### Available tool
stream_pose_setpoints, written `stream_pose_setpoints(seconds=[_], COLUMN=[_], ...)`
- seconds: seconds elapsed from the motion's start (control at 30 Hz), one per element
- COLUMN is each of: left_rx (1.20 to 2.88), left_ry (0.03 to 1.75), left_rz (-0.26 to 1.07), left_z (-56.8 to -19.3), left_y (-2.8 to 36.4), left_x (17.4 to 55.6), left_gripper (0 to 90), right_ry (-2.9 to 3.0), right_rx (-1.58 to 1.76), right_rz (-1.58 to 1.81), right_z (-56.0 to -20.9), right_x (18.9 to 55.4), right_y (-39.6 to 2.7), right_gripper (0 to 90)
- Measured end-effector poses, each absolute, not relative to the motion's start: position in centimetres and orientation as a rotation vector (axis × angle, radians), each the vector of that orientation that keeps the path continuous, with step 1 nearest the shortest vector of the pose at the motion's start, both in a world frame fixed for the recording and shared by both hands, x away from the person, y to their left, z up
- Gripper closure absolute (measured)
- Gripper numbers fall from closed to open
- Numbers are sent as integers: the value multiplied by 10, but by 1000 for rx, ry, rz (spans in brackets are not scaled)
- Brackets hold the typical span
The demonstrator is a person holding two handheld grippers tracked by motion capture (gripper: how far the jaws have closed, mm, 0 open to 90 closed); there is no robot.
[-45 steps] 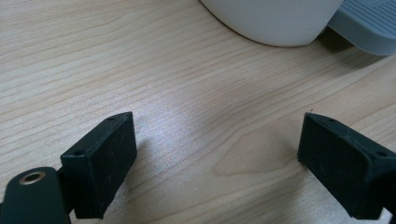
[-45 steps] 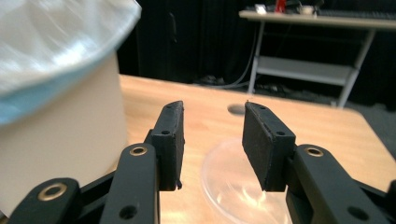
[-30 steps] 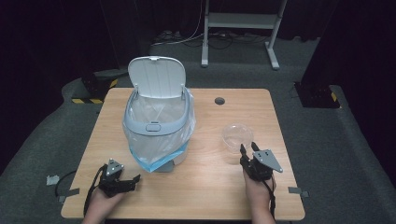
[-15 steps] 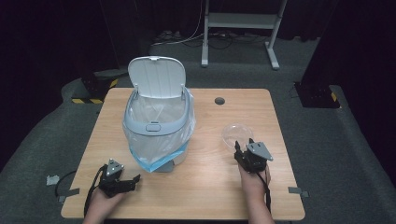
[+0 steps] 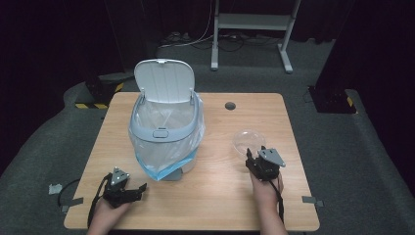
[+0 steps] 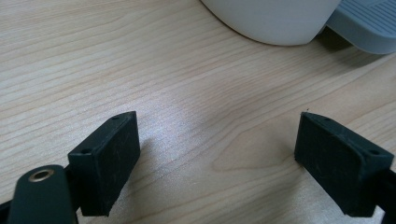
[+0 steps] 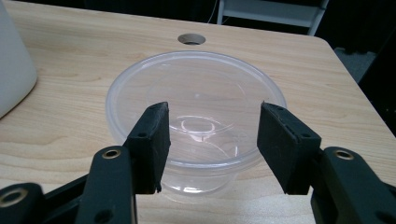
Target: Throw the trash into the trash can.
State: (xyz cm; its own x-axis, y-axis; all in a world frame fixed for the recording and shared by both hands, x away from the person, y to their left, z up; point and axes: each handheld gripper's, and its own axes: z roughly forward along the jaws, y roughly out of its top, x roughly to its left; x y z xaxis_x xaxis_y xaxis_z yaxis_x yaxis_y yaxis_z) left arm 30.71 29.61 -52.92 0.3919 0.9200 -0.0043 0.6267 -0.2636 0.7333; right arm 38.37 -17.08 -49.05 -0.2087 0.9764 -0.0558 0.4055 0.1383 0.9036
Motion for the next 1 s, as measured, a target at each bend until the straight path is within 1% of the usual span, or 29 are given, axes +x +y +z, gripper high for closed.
stream_pose_setpoints(seconds=[0.73, 1.0], left_rx=[2000, 2002], left_ry=[1303, 1299], left_rz=[561, 559], left_z=[-529, -529], left_y=[296, 296], left_x=[308, 308], left_gripper=[143, 143], right_ry=[1804, 1829], right_rx=[1235, 1186], right_rz=[1040, 1034], right_z=[-494, -496], right_x=[366, 361], right_y=[-150, -139], right_gripper=[452, 470])
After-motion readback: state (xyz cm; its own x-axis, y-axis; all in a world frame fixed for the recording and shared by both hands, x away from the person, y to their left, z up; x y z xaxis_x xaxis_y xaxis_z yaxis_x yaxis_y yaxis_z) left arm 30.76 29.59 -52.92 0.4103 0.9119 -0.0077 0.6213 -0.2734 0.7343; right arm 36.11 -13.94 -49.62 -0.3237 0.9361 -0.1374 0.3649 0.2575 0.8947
